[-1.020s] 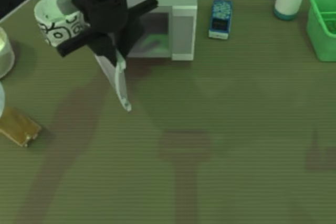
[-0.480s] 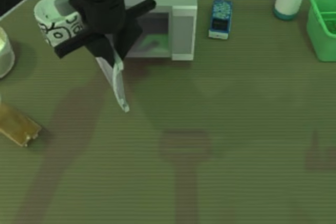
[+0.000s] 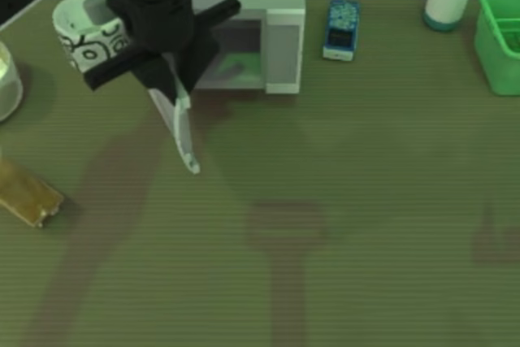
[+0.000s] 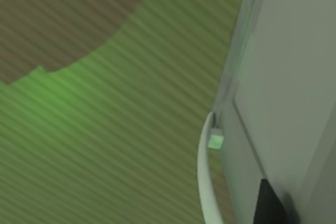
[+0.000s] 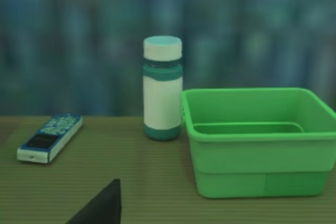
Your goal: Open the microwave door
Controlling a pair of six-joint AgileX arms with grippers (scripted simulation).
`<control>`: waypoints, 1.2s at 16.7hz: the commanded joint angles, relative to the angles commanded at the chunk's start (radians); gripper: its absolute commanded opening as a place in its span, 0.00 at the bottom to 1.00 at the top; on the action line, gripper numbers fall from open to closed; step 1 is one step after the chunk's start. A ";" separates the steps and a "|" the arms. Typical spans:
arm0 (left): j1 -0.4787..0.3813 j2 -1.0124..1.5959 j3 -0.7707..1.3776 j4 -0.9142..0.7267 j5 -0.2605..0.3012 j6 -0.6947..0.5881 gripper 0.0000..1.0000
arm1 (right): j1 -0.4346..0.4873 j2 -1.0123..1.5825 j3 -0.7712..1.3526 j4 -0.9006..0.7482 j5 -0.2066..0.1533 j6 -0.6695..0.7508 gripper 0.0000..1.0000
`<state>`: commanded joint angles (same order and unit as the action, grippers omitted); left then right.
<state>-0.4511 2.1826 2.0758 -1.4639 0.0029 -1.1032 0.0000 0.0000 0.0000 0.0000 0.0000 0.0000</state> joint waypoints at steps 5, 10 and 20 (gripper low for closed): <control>0.000 0.000 0.000 0.000 0.000 0.000 0.00 | 0.000 0.000 0.000 0.000 0.000 0.000 1.00; -0.005 -0.004 0.001 0.002 0.001 0.000 0.00 | 0.000 0.000 0.000 0.000 0.000 0.000 1.00; 0.040 -0.084 -0.131 0.047 -0.001 0.229 0.00 | 0.000 0.000 0.000 0.000 0.000 0.000 1.00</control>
